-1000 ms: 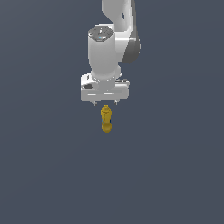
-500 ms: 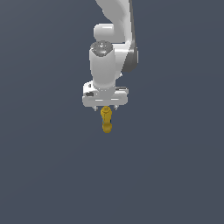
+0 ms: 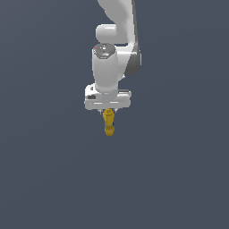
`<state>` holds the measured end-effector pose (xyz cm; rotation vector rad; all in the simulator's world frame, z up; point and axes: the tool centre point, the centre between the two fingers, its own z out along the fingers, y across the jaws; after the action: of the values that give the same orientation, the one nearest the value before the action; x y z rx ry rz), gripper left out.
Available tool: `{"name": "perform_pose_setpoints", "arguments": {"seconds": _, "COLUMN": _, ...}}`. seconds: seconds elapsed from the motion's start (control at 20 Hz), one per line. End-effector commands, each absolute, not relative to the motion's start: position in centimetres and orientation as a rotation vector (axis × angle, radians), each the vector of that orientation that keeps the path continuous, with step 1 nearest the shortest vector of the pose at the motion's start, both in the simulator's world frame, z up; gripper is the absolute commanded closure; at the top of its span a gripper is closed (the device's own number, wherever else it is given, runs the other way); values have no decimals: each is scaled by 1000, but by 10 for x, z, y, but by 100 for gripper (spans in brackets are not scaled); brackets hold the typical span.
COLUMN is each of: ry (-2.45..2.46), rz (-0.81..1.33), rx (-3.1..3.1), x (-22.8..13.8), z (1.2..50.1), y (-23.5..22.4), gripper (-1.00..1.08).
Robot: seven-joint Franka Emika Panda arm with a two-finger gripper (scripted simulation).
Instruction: Pick up the object and move it to a goal position.
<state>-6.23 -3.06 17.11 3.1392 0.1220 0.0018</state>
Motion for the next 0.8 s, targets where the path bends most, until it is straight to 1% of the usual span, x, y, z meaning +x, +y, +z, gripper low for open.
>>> {"name": "perform_pose_setpoints", "arguments": {"seconds": 0.0, "ry": 122, "rz": 0, "rx": 3139, "x": -63, "z": 170, "y": -31, "gripper": 108}}
{"name": "perform_pose_setpoints", "arguments": {"seconds": 0.4, "ry": 122, "rz": 2, "rx": 3139, "x": -58, "z": 180, "y": -30, "gripper": 108}}
{"name": "perform_pose_setpoints", "arguments": {"seconds": 0.75, "ry": 122, "rz": 2, "rx": 3139, "x": -42, "z": 211, "y": -29, "gripper": 108}}
